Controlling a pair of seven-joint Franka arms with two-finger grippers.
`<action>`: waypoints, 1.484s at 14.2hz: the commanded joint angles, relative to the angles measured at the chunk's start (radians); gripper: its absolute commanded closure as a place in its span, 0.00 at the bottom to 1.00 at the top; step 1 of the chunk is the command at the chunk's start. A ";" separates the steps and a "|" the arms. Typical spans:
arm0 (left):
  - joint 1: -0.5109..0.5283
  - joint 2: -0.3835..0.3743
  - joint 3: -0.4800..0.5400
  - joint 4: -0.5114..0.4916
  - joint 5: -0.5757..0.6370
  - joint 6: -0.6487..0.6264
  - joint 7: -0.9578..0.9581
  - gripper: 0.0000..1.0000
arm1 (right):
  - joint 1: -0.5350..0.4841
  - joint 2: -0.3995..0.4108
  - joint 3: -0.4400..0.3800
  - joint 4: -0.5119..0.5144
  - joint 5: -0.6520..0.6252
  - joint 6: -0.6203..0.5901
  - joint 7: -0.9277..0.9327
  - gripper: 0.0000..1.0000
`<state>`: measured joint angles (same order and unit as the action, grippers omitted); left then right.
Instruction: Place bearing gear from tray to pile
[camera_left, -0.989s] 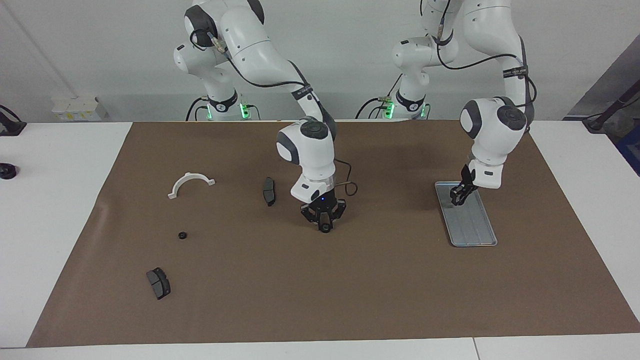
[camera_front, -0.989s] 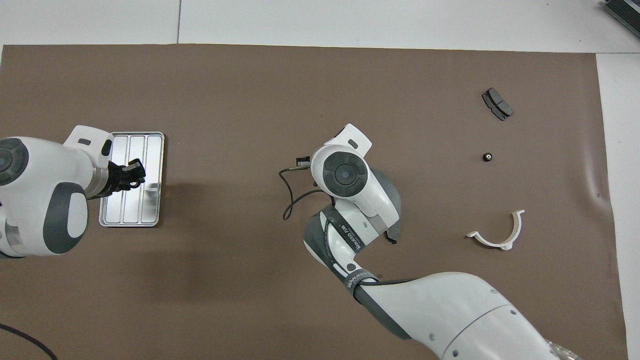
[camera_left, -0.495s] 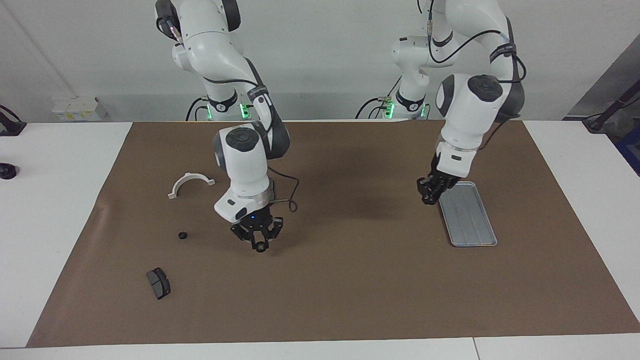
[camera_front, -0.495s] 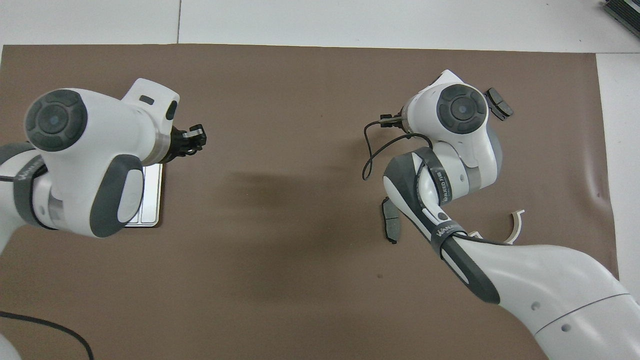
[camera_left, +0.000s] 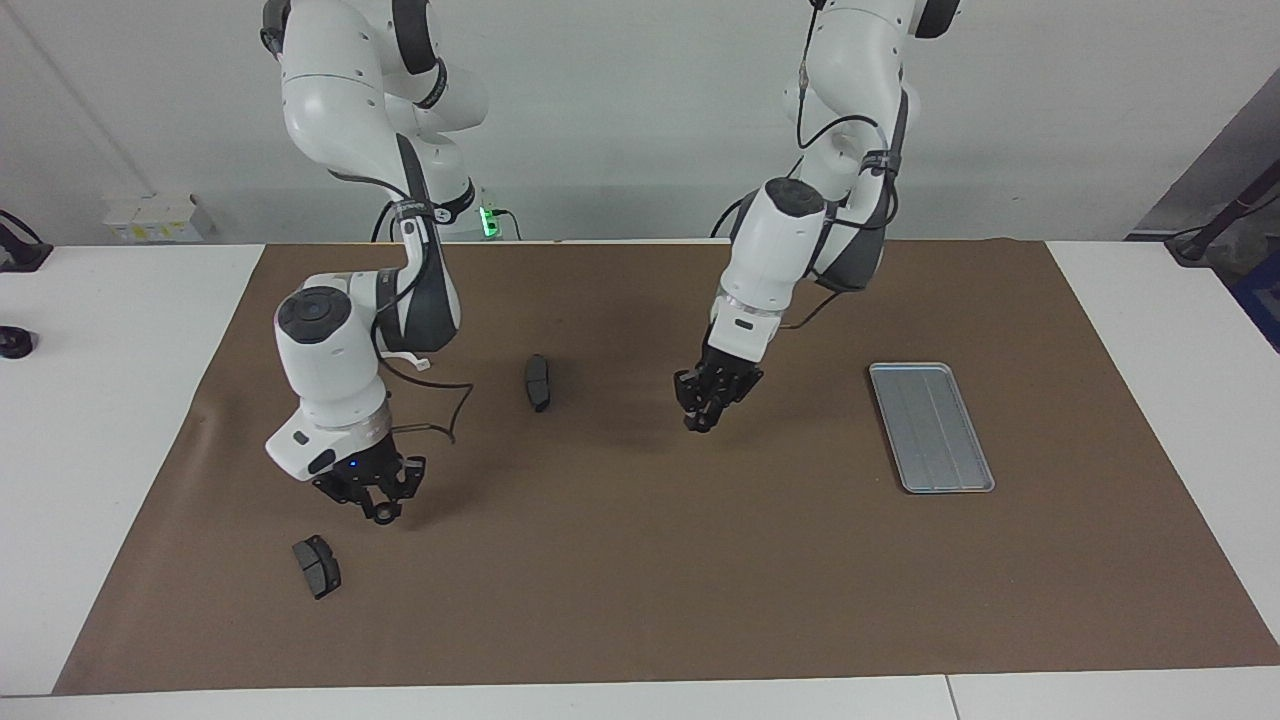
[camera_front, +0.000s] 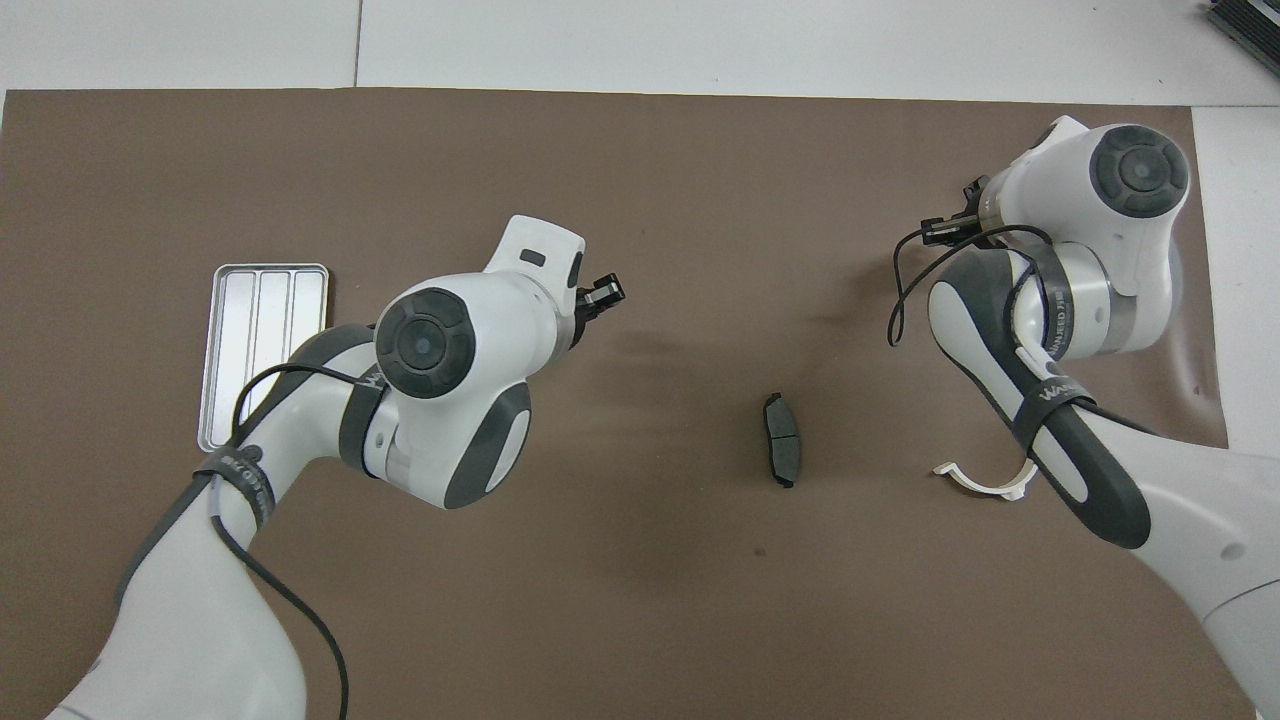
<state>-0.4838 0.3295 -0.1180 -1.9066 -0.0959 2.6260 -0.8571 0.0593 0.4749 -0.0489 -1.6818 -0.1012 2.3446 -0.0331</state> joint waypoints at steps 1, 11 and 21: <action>-0.042 0.094 0.020 0.041 -0.015 0.109 -0.016 1.00 | -0.030 -0.009 0.018 -0.018 0.020 -0.018 -0.051 0.90; -0.081 0.122 0.026 -0.029 -0.008 0.236 -0.025 0.46 | -0.087 -0.009 0.017 -0.081 0.018 0.004 -0.106 0.28; 0.006 -0.041 0.086 -0.014 0.033 -0.042 0.076 0.00 | 0.012 -0.001 0.096 0.019 0.020 0.012 0.189 0.00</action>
<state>-0.5319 0.4040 -0.0434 -1.9020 -0.0856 2.7264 -0.8410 0.0242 0.4738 0.0263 -1.6878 -0.0937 2.3449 0.0560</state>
